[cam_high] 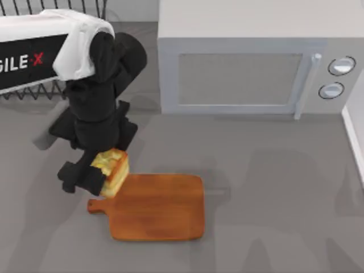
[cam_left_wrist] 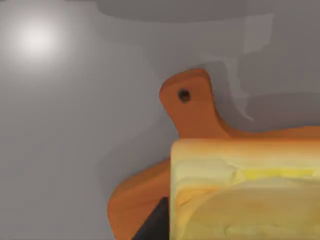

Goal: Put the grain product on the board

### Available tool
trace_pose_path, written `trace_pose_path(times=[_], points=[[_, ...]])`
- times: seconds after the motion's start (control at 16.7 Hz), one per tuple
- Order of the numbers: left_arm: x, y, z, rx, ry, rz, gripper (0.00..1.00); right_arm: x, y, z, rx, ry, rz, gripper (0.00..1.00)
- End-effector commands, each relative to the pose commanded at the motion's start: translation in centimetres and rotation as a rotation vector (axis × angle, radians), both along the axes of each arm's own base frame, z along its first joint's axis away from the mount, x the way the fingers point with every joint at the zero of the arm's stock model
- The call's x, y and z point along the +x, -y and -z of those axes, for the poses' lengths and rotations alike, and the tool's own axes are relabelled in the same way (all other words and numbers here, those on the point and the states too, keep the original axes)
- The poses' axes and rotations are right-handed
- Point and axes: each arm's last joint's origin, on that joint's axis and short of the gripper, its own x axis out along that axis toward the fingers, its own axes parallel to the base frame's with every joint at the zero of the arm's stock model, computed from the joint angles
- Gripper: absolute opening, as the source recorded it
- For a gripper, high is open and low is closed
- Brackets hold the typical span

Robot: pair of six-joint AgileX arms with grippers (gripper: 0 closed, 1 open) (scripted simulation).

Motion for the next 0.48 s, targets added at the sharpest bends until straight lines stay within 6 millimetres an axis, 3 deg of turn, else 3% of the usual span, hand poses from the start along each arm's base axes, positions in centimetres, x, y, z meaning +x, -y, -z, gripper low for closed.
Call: trace_pose_path(times=[0.24, 0.48], points=[[-1.8, 3.2, -0.4, 0.005, 0.060, -0.242, 0.00, 0.0, 0.0, 0.0, 0.000, 0.000, 0.000, 1.00], [-3.1, 4.8, -1.0, -0.014, 0.104, -0.362, 0.00, 0.0, 0.0, 0.0, 0.000, 0.000, 0.000, 1.00]])
